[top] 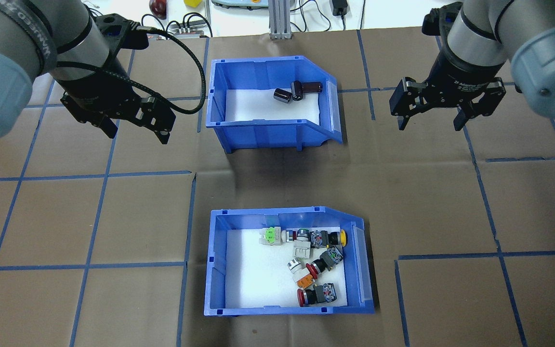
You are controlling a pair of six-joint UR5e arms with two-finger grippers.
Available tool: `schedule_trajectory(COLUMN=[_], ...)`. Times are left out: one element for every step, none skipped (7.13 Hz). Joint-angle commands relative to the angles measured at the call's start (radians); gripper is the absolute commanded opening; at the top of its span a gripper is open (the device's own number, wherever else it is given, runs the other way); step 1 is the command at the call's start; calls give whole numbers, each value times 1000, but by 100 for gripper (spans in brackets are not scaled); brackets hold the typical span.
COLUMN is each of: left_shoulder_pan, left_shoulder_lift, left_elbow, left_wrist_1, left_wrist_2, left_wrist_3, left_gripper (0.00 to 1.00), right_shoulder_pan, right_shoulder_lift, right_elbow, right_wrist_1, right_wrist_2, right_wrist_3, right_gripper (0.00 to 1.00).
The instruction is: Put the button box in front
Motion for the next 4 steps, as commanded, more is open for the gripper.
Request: schedule_trajectory(left_shoulder_pan=[0, 0, 0, 0], left_shoulder_lift=[-2, -2, 3, 1], left_elbow=[0, 0, 0, 0], left_wrist_1=[1, 1, 1, -4], left_wrist_2=[-1, -1, 0, 0], left_wrist_3=[0, 0, 0, 0], left_gripper=[99, 99, 99, 99], right_shoulder_pan=[0, 0, 0, 0], right_shoulder_lift=[0, 0, 0, 0], right_elbow=[2, 2, 2, 2], right_wrist_1=[0, 0, 0, 0], right_wrist_2=[0, 0, 0, 0], right_wrist_3=[0, 0, 0, 0], right_gripper=[100, 100, 100, 100])
